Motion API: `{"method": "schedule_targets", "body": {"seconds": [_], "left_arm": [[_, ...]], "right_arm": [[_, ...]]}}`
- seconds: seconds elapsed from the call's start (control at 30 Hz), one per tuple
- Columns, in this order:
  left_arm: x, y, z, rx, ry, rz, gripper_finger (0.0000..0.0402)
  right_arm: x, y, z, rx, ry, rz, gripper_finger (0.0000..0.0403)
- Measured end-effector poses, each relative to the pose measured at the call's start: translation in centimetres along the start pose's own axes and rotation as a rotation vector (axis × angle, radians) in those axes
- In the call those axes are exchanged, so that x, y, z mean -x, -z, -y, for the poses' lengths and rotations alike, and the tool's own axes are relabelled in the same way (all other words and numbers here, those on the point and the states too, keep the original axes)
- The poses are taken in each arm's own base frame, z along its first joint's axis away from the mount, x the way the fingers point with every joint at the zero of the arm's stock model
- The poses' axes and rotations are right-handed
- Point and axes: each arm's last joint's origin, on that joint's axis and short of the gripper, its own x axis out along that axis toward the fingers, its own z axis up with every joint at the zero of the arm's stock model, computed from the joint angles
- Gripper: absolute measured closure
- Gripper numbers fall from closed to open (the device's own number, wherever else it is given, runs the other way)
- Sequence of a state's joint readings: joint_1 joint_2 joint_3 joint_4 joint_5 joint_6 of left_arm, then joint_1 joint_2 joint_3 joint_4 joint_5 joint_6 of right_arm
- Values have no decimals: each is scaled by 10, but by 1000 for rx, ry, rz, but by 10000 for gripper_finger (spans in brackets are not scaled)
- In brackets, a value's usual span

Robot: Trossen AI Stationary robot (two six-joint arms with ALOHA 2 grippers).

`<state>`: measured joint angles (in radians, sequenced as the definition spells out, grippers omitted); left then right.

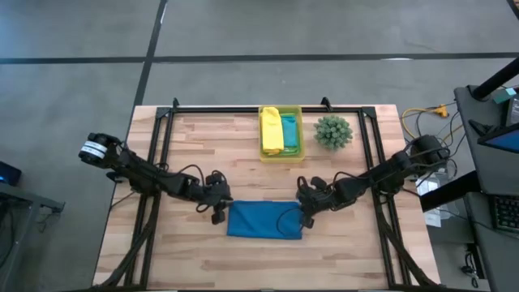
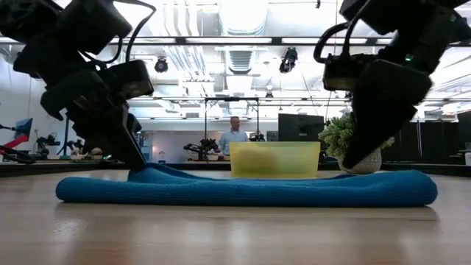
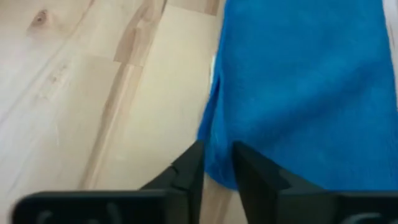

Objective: Fold microfiber towels
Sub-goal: Fold the blue microfiber cloth

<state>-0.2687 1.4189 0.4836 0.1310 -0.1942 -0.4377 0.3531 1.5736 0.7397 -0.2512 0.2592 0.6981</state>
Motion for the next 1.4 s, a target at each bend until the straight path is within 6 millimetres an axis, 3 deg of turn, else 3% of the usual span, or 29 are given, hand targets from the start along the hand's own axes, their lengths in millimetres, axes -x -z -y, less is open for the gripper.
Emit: {"method": "schedule_targets", "body": {"seconds": [0.23,0.37,0.5,0.67,0.93,1.1,1.4], "left_arm": [[4,-10,-2,24,-1,37,258],[13,-20,-2,47,-38,25,246],[19,-26,1,39,-30,-38,281],[11,-27,17,26,116,-86,387],[-13,-19,37,18,127,-186,400],[-26,-13,42,57,154,-255,401],[-24,-13,51,52,225,-291,401]], "right_arm": [[16,-15,-11,-49,-139,133,276],[24,-16,-26,-85,-241,193,279],[19,-10,-30,-170,-225,172,313],[4,-6,-30,-194,-189,139,384],[-25,-4,-20,-253,-91,77,394],[-32,-5,-11,-265,-48,46,394],[-34,-11,0,-254,-10,29,394]]}}
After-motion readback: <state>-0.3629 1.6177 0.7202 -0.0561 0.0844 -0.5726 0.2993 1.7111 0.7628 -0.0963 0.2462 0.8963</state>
